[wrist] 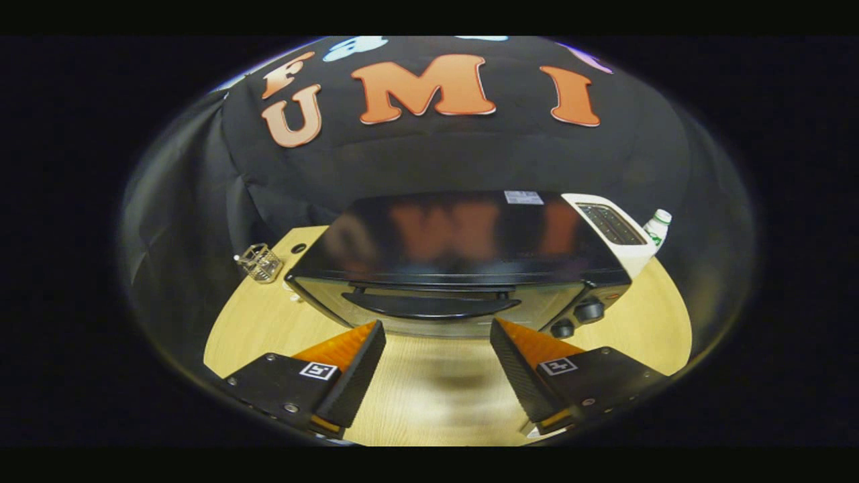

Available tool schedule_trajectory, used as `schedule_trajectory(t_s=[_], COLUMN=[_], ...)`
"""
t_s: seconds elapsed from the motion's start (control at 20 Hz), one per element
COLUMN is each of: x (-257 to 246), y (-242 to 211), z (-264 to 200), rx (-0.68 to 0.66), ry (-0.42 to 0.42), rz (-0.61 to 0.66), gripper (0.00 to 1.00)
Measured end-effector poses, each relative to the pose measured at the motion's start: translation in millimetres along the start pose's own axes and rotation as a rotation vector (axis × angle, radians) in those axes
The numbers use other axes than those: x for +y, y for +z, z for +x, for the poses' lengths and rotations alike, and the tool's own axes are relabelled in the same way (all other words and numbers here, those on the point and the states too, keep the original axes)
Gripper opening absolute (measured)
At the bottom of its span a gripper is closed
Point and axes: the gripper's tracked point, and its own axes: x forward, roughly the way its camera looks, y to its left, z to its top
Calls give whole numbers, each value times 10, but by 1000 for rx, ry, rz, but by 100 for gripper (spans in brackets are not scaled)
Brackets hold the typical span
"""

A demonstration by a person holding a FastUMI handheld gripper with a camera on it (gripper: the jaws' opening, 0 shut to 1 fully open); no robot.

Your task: Open the toaster oven, put the food inside, and close the toaster oven door.

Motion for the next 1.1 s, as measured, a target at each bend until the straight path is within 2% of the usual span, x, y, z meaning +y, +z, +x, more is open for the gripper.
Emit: schedule_trajectory(t_s=[0.4, 0.75, 1.1], x=[-393, -583, -749], y=[976, 1822, 2337], z=[-966, -2003, -2716], rx=[-301, -584, -773], ry=[-14, -26, -46], rz=[-40, -56, -59], gripper=[95, 98, 97])
